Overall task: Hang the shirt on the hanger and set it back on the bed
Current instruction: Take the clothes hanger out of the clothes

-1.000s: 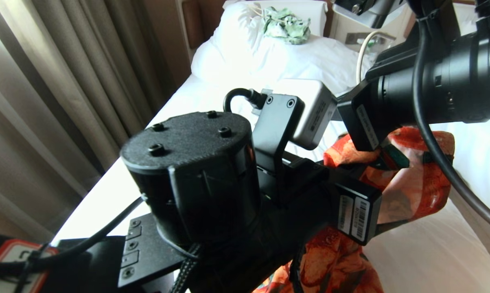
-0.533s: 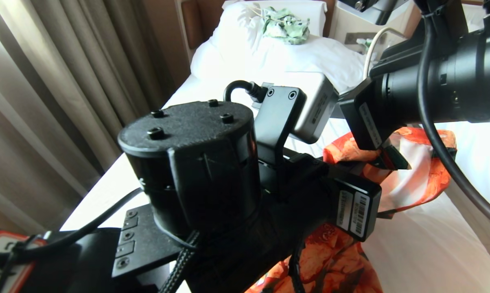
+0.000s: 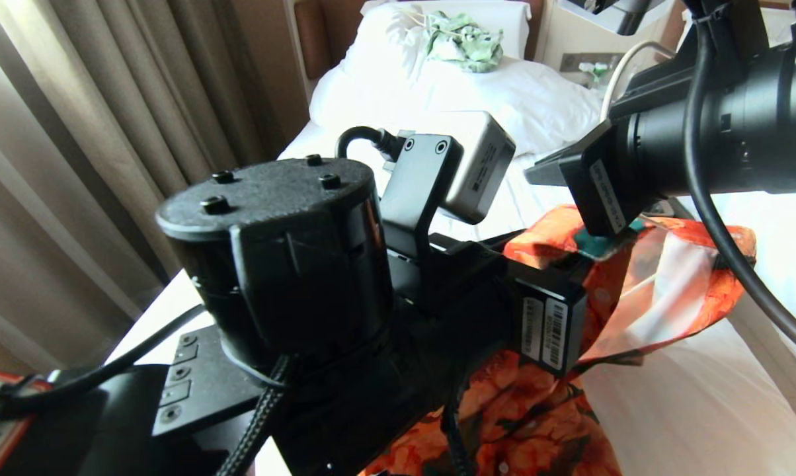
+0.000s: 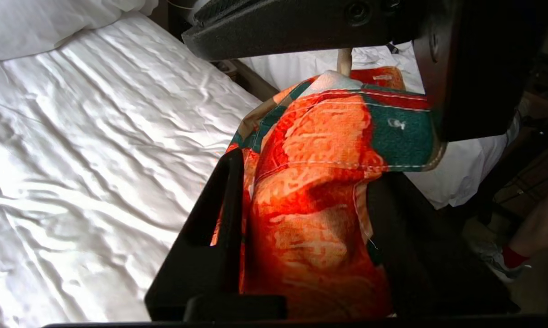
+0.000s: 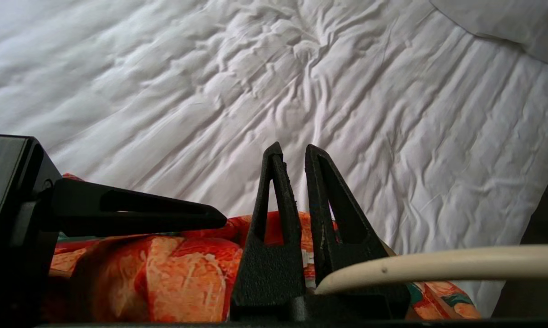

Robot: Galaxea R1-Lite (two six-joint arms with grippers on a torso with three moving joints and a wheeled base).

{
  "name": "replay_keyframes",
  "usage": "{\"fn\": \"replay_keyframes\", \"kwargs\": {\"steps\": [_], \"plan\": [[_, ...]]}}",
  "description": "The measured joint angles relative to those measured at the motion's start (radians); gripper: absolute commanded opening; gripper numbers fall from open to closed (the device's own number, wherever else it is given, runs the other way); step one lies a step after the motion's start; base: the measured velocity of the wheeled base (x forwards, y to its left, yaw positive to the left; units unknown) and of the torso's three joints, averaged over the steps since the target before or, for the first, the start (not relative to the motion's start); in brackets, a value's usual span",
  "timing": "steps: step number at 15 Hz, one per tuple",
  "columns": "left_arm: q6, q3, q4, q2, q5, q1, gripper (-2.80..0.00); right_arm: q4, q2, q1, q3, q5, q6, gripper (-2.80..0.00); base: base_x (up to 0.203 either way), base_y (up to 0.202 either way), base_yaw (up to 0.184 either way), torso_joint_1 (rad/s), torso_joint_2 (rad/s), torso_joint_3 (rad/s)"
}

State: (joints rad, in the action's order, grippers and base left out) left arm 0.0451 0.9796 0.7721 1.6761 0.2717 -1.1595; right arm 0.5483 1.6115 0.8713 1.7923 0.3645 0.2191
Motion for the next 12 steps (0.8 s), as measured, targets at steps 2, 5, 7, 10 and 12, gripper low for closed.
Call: {"fn": "replay_keyframes", "kwargs": {"steps": [2, 5, 7, 10, 12], "plan": [[0.001, -0.033, 0.005, -0.016, -0.002, 0.001, 0.0, 0.0, -0.001, -0.006, 0.0, 0.003, 0.0, -2.8, 0.0, 0.0, 0.0, 0.0, 0.0, 0.0], [0.004, -0.103, 0.005, -0.058, -0.007, 0.018, 0.0, 0.0, -0.007, -0.021, 0.004, 0.031, 0.0, -2.8, 0.0, 0.0, 0.0, 0.0, 0.0, 0.0], [0.008, -0.144, 0.005, -0.095, -0.008, 0.029, 0.0, 0.0, -0.009, -0.043, 0.014, 0.033, 0.0, -2.8, 0.0, 0.0, 0.0, 0.0, 0.0, 0.0], [0.008, -0.186, 0.005, -0.159, -0.006, 0.033, 0.0, 0.0, -0.016, -0.077, 0.02, 0.035, 0.0, -2.8, 0.0, 0.0, 0.0, 0.0, 0.0, 0.0], [0.007, -0.21, 0.004, -0.193, -0.004, 0.034, 0.0, 0.0, -0.025, -0.105, 0.02, 0.035, 0.0, -2.8, 0.0, 0.0, 0.0, 0.0, 0.0, 0.0]]}}
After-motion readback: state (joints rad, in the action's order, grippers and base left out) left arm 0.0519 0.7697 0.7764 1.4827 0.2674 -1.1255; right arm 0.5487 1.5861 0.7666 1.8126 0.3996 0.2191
